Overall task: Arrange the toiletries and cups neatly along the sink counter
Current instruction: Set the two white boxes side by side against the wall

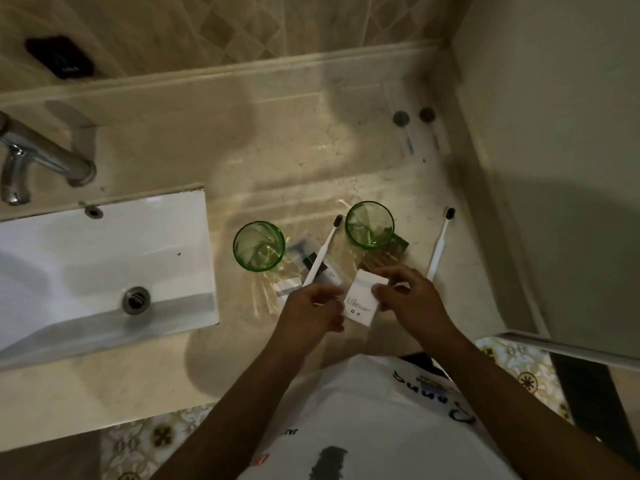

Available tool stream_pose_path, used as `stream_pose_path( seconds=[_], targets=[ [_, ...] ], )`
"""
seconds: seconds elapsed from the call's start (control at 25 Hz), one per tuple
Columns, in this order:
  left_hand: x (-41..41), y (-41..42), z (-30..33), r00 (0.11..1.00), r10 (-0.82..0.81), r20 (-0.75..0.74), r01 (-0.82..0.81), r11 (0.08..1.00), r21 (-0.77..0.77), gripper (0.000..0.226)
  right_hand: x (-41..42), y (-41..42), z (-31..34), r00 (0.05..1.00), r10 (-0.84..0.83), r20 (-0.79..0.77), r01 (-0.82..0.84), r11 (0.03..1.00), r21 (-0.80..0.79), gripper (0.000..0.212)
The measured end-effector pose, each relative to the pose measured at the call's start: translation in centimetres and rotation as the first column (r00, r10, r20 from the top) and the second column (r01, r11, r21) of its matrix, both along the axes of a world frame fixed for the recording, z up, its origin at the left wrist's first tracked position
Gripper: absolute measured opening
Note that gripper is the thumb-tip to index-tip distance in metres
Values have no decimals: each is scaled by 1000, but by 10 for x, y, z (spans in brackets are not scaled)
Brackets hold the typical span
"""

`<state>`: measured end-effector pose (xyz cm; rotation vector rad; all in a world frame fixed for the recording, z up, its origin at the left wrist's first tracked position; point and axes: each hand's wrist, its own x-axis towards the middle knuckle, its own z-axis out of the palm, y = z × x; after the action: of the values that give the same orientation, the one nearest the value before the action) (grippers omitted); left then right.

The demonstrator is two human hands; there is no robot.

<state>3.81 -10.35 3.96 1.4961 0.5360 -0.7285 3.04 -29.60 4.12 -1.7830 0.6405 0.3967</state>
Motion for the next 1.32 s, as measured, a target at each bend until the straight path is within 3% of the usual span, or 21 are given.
stream_pose_path(
  seconds=[0.16, 0.36, 0.48, 0.6, 0.84, 1.12, 1.32],
  targets=[
    [19, 0, 26, 997, -24, 67, 29, 997, -73, 11, 24, 4, 38, 991, -37, 133, 20, 992, 128, 21],
    [59, -16, 42, 987, 142, 75, -127, 976, -178, 18, 62, 2, 58, 974, -156, 163, 125, 975, 186, 11],
    [91, -25, 45, 968, 213, 131, -188, 966, -180, 18, 85, -6, 55, 979, -115, 170, 90, 984, 151, 10],
    [130, -37, 40, 966, 205, 157, -188, 976, -114, 16, 118, -12, 45, 982, -54, 182, 38, 995, 92, 20],
    [226, -70, 7, 982, -10, 190, -37, 970, 240, 14, 208, -28, 7, 982, -35, 186, 52, 994, -91, 22],
    [331, -105, -42, 984, 6, 179, -53, 964, 259, 16, 307, -42, -48, 988, -15, 157, 42, 985, -168, 32],
    [369, -108, -67, 976, -11, 219, -58, 949, 309, 22, 344, -40, -69, 955, 102, 278, -1, 940, -341, 32]
  ],
)
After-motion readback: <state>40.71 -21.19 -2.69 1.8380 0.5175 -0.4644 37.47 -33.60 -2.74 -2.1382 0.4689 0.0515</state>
